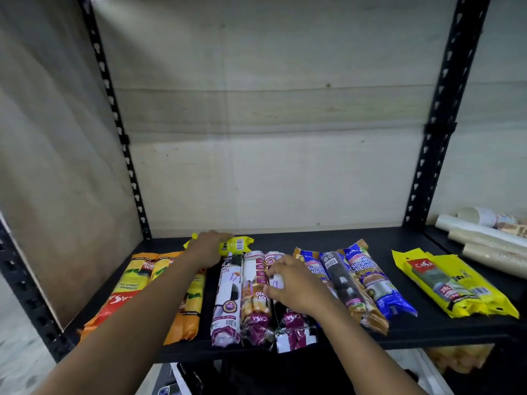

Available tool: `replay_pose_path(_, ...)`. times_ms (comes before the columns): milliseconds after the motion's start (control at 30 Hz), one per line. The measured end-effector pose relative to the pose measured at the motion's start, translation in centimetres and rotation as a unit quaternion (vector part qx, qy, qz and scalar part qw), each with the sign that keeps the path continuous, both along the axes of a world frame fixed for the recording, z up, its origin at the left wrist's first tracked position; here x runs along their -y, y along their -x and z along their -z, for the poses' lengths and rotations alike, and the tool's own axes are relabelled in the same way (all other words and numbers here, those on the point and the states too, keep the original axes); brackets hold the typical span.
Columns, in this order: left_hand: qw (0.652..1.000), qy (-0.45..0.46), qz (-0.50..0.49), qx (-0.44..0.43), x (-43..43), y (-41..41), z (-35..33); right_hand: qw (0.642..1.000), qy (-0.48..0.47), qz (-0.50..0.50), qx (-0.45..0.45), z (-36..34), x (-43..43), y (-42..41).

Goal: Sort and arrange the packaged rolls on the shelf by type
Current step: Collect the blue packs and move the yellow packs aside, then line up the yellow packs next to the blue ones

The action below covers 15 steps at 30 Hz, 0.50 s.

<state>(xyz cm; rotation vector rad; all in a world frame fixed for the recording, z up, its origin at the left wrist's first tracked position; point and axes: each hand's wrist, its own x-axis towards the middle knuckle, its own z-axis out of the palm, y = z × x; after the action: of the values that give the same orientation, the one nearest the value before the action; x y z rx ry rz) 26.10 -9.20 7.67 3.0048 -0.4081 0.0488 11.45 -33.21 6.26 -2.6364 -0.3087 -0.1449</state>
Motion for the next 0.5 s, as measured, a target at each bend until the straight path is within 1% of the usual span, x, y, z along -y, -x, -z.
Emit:
replay_pose_path(133,0.998,-0.047,-0.016,0.043,0.3,-0.2,0.5,1.0,-0.013,-0.005,-0.007,0.0,0.3,0.0)
replay_pose_path(333,0.996,-0.008,-0.024,0.086,0.7,-0.3,0.3,0.999,-0.03,-0.007,-0.017,0.0,0.5,-0.1)
replay_pose_path(433,0.992,0.019,-0.007,0.125,1.2,0.0,-0.4,0.996,-0.082,-0.004,-0.018,-0.8,0.7,0.1)
replay_pose_path(500,0.99,0.032,0.016,0.139,2.0,0.3,-0.9,0.993,-0.121,0.004,-0.003,-1.9,1.5,0.5)
